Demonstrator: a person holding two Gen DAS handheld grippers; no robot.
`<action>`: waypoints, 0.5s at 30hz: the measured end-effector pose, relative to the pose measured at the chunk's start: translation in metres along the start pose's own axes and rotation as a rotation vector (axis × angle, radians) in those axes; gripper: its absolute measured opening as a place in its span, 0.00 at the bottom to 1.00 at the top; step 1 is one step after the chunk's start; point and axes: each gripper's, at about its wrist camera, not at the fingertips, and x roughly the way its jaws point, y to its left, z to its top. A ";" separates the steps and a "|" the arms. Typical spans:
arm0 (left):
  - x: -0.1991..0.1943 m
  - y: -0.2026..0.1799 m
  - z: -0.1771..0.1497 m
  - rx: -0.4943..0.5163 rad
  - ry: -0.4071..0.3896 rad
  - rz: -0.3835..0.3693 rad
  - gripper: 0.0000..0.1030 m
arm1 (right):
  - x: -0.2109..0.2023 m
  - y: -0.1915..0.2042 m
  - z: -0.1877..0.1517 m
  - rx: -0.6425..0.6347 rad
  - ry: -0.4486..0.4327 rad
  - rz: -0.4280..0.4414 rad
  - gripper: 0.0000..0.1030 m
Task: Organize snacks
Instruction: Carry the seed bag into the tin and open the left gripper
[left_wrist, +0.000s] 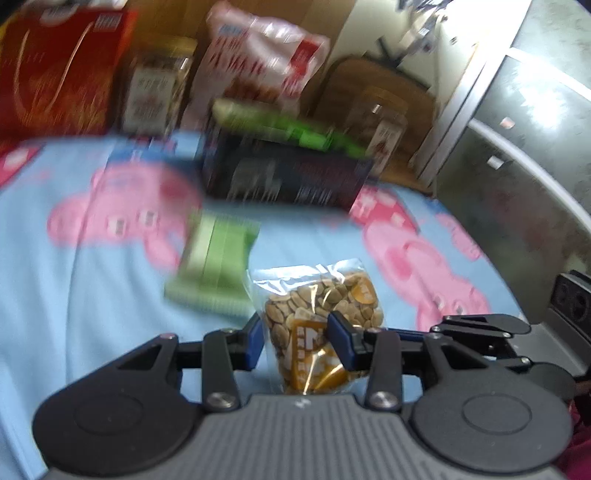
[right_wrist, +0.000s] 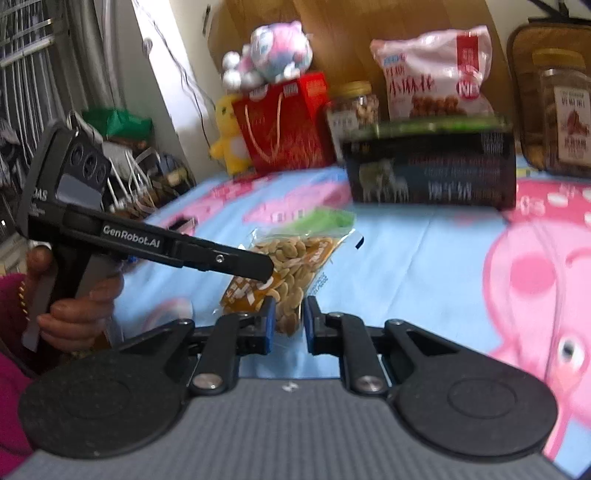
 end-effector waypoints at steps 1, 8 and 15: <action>-0.003 -0.002 0.008 0.013 -0.017 -0.002 0.35 | 0.001 -0.003 0.010 -0.009 -0.017 -0.004 0.18; 0.016 -0.010 0.092 0.121 -0.140 0.067 0.37 | 0.038 -0.039 0.082 -0.105 -0.090 -0.112 0.18; 0.081 0.016 0.160 0.127 -0.153 0.152 0.38 | 0.097 -0.087 0.128 -0.033 -0.044 -0.189 0.19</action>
